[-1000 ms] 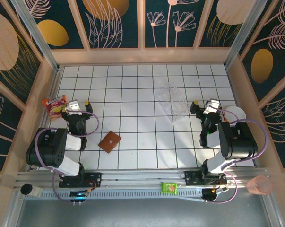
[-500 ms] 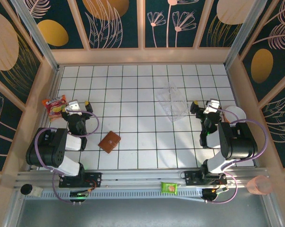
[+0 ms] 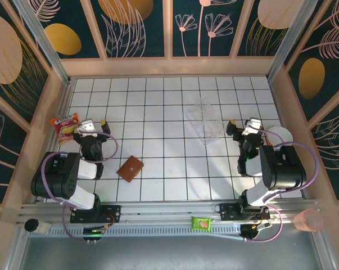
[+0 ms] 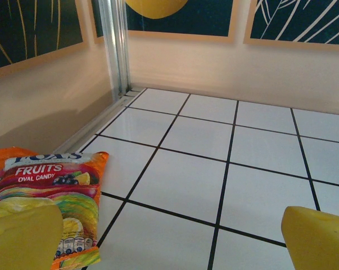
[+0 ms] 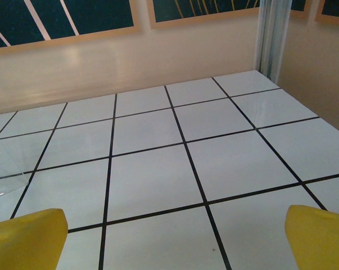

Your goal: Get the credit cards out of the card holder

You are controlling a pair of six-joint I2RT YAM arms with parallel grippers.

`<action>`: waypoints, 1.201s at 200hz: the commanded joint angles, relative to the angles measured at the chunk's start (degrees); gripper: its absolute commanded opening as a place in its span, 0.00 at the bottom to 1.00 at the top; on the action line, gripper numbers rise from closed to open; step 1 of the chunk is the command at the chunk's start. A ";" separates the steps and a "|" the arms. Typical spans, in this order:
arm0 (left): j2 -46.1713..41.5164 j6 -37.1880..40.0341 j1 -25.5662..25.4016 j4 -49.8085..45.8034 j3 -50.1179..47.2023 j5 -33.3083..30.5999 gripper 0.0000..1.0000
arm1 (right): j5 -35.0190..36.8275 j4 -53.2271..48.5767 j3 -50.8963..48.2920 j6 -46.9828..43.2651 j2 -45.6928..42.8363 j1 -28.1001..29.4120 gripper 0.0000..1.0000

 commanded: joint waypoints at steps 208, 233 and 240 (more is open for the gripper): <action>-21.62 -42.07 0.59 -40.73 12.10 -8.81 0.99 | 3.99 -50.31 20.58 33.43 -16.19 -2.57 0.96; -23.19 -46.04 0.59 -36.68 10.10 3.55 0.99 | -9.33 -55.70 22.54 32.00 -17.05 -2.03 0.91; -23.49 -47.09 0.61 -34.78 9.15 7.12 0.99 | -13.22 -56.86 22.93 31.20 -16.67 -1.55 0.87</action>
